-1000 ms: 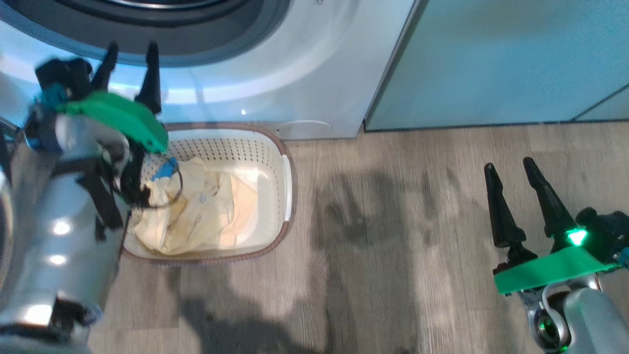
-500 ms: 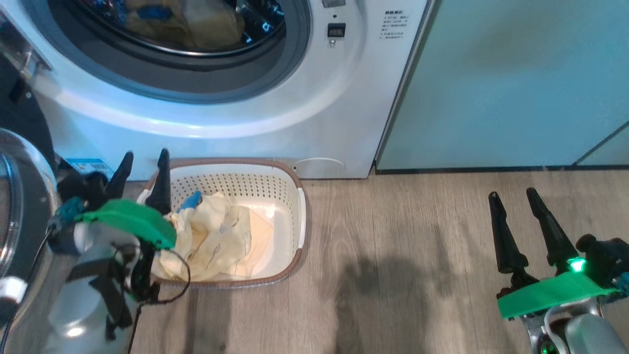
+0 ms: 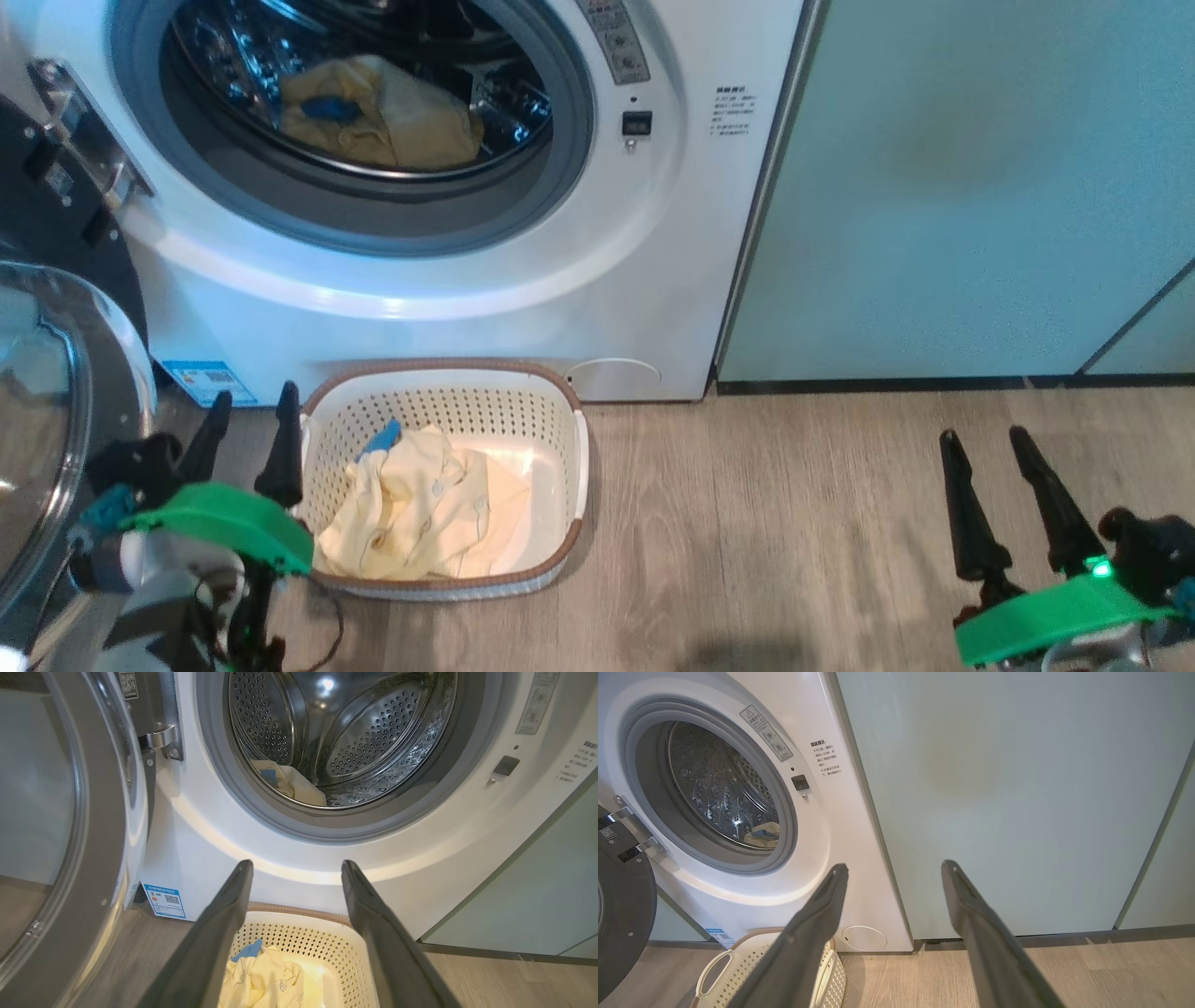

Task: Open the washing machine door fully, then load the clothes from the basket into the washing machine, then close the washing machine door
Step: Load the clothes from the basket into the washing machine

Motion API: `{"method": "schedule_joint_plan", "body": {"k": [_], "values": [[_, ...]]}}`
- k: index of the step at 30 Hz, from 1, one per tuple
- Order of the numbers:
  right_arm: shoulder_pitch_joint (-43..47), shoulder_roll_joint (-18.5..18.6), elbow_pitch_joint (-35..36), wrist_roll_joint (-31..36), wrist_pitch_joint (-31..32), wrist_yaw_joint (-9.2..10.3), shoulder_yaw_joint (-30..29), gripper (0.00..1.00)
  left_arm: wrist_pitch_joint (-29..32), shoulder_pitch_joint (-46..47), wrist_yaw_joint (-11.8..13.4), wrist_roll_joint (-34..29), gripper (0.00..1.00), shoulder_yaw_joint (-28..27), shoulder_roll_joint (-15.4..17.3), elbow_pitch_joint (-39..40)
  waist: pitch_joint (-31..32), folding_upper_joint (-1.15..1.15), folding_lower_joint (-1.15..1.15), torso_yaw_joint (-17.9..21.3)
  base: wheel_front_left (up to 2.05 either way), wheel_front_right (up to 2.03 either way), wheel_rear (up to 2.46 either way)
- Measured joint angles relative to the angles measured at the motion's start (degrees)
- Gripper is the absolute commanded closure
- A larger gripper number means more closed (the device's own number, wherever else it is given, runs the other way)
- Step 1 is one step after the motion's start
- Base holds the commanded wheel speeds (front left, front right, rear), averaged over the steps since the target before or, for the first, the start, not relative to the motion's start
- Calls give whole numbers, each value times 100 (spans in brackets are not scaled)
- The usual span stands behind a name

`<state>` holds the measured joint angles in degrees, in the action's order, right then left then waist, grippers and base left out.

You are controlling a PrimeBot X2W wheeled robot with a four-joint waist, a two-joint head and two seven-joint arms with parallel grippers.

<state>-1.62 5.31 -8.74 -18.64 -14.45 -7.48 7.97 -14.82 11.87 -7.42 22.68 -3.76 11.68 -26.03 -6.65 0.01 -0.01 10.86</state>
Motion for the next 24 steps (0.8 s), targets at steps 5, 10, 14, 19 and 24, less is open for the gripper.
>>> {"method": "schedule_joint_plan", "body": {"k": [5,10,14,19,24], "values": [[227,0,-22,5,0,0,-38,0,0,-397,0,-1,0,20,13,172,213,0,0,18,0,0,0],[387,9,-31,7,0,1,-122,0,0,-832,0,0,0,7,14,311,444,0,0,22,0,0,0],[466,10,-29,23,0,0,-160,0,0,-949,0,0,0,20,15,413,546,0,0,-4,0,0,0],[498,10,-27,57,0,1,-178,0,0,-1073,0,-81,0,-3,20,480,589,0,0,-21,0,0,0],[498,11,-29,57,0,1,-188,0,0,-1077,0,-94,0,-38,16,520,575,0,0,-41,0,0,0]]}}
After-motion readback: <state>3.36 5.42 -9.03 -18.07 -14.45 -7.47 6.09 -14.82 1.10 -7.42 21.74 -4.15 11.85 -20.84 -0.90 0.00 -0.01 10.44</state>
